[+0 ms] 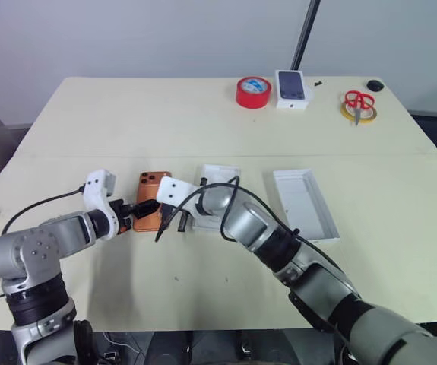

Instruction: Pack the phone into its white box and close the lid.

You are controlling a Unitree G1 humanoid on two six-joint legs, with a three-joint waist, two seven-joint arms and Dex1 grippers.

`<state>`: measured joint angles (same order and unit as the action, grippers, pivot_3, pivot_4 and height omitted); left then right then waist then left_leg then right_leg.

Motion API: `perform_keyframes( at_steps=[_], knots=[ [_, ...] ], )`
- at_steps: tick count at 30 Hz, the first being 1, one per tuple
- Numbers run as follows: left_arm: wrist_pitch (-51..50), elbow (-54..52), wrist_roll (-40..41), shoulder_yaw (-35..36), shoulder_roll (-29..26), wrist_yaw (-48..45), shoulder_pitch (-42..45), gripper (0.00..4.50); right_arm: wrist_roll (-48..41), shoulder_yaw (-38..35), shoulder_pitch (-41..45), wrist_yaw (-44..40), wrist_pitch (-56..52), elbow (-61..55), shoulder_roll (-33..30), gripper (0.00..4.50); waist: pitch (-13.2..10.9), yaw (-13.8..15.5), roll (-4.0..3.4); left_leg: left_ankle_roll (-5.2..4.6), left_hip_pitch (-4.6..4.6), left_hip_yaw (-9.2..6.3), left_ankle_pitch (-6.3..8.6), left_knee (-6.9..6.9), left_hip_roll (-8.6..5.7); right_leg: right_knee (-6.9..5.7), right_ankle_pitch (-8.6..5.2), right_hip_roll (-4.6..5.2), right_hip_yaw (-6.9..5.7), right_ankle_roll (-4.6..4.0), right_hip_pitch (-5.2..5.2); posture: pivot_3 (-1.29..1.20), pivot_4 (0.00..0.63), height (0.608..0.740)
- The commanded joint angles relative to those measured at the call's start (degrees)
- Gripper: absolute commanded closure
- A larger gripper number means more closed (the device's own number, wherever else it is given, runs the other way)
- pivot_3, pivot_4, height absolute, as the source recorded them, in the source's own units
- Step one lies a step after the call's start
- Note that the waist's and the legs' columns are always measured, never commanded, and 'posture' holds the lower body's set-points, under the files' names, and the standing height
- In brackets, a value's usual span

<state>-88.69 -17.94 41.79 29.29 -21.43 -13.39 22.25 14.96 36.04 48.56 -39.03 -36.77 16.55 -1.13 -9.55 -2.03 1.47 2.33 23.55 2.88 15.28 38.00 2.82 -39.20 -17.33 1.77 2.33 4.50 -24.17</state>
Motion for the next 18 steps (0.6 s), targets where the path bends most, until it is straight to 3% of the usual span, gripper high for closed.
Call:
perform_keyframes(
  at_steps=[1,18],
  knots=[
    [-3.10,-0.46,2.37,-0.01,3.02,-1.40,1.73,0.11,-0.15,0.77,-0.56,-0.85,0.11,-1.48,0.90,4.50,0.00,0.01,0.00,0.00,0.00,0.00,0.00,0.00,0.00,0.00,0.00,0.00,0.00,0.00,0.00,0.00,0.150,0.725],
    [-3.81,4.10,1.22,8.29,3.14,-0.41,4.89,0.11,-0.04,0.71,-1.42,-1.12,-0.25,-2.34,0.93,4.50,0.00,-0.52,0.01,0.03,0.00,-0.04,-0.01,-0.03,0.05,0.00,0.00,-0.06,-0.01,0.00,-0.04,0.00,0.150,0.725]
  ],
)
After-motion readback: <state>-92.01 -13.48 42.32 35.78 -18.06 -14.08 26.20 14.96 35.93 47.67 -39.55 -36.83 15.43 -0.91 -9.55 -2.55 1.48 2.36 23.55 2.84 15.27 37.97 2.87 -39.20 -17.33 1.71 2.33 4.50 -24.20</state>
